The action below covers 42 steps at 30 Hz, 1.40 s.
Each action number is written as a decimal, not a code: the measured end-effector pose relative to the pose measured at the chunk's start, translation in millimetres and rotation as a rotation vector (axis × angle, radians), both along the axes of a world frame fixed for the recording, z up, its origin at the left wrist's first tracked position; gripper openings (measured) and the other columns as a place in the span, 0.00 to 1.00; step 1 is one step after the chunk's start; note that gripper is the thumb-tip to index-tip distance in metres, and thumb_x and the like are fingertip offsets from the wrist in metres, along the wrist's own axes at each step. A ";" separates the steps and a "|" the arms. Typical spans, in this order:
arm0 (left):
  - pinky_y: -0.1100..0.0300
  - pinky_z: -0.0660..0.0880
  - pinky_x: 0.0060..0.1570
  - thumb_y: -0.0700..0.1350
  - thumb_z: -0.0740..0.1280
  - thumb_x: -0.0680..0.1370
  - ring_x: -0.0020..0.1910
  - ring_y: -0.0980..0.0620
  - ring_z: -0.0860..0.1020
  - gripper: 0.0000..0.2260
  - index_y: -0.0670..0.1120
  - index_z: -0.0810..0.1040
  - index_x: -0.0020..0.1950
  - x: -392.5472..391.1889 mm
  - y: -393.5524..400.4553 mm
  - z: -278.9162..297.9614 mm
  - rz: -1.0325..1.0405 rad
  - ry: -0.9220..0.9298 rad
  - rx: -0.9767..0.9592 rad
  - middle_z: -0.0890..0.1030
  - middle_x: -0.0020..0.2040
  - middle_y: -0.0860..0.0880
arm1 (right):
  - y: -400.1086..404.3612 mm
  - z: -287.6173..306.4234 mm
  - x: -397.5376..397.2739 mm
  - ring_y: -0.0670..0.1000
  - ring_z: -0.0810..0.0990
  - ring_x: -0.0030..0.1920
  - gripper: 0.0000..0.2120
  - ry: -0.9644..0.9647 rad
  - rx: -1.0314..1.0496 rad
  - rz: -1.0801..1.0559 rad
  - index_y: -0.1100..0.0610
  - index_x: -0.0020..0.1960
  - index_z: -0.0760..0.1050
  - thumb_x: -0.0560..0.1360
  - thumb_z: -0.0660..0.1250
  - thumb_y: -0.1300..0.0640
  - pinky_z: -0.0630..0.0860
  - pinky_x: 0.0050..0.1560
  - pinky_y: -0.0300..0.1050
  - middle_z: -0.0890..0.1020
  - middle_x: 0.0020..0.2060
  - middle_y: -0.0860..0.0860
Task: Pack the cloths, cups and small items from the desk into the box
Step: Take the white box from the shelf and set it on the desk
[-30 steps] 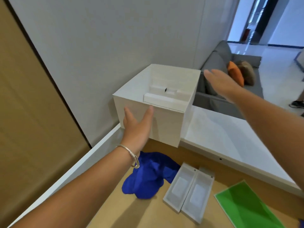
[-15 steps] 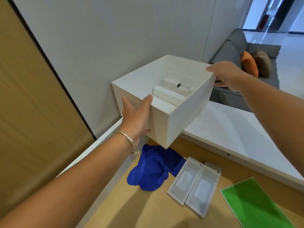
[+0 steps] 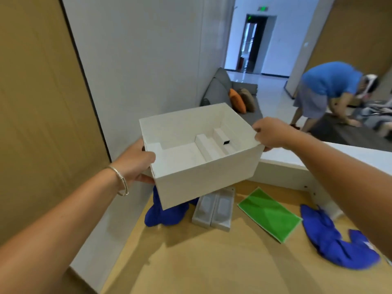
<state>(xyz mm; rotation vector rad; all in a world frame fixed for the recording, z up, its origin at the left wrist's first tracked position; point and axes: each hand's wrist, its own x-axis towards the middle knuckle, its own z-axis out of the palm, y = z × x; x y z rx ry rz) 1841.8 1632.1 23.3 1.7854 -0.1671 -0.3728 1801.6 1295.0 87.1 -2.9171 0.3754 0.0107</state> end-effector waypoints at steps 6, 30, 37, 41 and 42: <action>0.54 0.79 0.31 0.32 0.57 0.72 0.39 0.51 0.84 0.24 0.61 0.77 0.52 -58.1 33.7 -27.4 -0.166 0.013 0.000 0.83 0.48 0.52 | 38.1 -34.9 -134.7 0.54 0.79 0.37 0.07 -0.075 -0.041 -0.123 0.64 0.41 0.77 0.70 0.61 0.65 0.76 0.36 0.48 0.81 0.37 0.56; 0.59 0.79 0.44 0.32 0.56 0.75 0.47 0.55 0.80 0.31 0.63 0.66 0.71 -122.9 63.6 -225.7 -0.261 -0.099 0.293 0.79 0.55 0.63 | 123.0 -281.5 -266.2 0.58 0.75 0.38 0.08 -0.026 0.212 -0.416 0.59 0.46 0.73 0.76 0.56 0.64 0.73 0.38 0.50 0.79 0.38 0.55; 0.61 0.77 0.40 0.33 0.55 0.77 0.45 0.55 0.81 0.28 0.60 0.68 0.70 -126.2 44.1 -234.6 -0.229 -0.127 0.331 0.79 0.54 0.62 | 106.1 -298.9 -273.9 0.55 0.75 0.38 0.07 0.009 0.260 -0.382 0.59 0.47 0.73 0.77 0.56 0.63 0.69 0.35 0.47 0.79 0.40 0.55; 0.64 0.75 0.42 0.35 0.57 0.78 0.49 0.57 0.79 0.26 0.61 0.67 0.69 -127.9 35.8 -229.7 -0.236 -0.138 0.363 0.79 0.55 0.62 | 97.7 -295.9 -273.9 0.55 0.76 0.50 0.13 -0.020 0.309 -0.341 0.53 0.61 0.70 0.78 0.60 0.54 0.73 0.44 0.49 0.77 0.54 0.52; 0.66 0.73 0.45 0.36 0.58 0.78 0.53 0.58 0.78 0.26 0.60 0.66 0.70 -128.5 34.8 -227.3 -0.248 -0.165 0.369 0.78 0.57 0.61 | 96.0 -293.9 -273.0 0.55 0.75 0.56 0.18 -0.051 0.291 -0.292 0.52 0.66 0.67 0.77 0.62 0.52 0.74 0.49 0.51 0.74 0.59 0.52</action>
